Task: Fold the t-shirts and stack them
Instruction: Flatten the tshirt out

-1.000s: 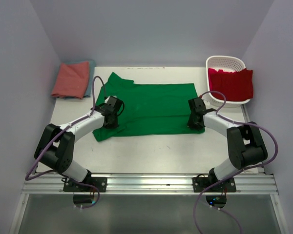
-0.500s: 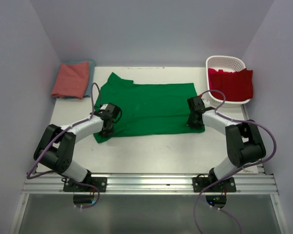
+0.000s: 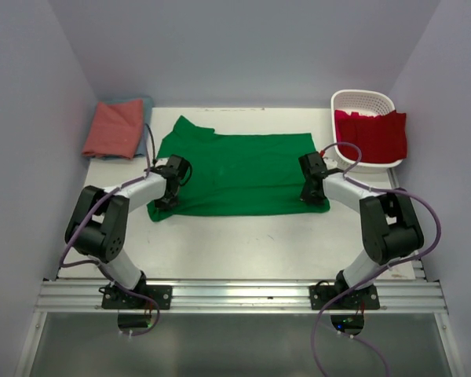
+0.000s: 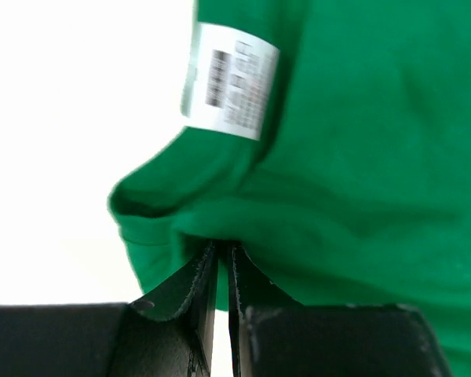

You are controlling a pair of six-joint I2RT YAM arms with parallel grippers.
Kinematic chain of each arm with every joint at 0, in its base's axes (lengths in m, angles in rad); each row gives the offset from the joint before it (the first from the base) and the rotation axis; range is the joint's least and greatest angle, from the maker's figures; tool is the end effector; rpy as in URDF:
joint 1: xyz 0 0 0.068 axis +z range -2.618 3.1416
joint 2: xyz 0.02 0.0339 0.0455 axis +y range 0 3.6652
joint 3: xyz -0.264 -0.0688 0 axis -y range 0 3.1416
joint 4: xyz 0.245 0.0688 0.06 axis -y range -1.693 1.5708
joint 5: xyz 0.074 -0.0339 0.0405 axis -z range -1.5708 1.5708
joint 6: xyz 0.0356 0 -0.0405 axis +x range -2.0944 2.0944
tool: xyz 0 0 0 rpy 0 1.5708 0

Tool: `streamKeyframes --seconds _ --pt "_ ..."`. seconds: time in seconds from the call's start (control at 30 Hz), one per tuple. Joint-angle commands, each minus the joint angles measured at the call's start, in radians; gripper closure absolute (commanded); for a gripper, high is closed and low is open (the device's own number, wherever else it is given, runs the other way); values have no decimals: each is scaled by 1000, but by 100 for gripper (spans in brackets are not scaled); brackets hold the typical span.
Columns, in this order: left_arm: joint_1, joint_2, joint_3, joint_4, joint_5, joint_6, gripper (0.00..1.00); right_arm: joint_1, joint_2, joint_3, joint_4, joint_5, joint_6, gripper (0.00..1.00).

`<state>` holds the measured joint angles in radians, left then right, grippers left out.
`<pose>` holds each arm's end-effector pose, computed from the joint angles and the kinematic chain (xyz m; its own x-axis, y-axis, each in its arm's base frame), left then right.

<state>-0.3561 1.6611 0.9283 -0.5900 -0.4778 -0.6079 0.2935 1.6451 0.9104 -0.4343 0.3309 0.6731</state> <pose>0.2794 -0.0864 0.1547 -0.8622 -0.2204 -0.4561 -0.3517 0.9085 0.2257 0.2941 0.0768 0.1580 -0.7836 0.3791 -0.4922 0.4304 0.9026 0.0100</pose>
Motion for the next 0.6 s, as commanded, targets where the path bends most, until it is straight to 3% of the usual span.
streamKeyframes --seconds 0.0,0.17,0.43,0.57 --pt "46 -1 38 -24 -65 10 87 -27 67 -27 -124 69 -6 100" --pt "94 -38 89 -31 -47 34 87 -27 74 -13 -155 60 -20 100" --pt "128 68 123 -16 -5 51 89 -28 116 30 -231 14 -85 100" --pt "129 92 122 -40 62 54 100 -27 119 48 -285 -27 -122 100"
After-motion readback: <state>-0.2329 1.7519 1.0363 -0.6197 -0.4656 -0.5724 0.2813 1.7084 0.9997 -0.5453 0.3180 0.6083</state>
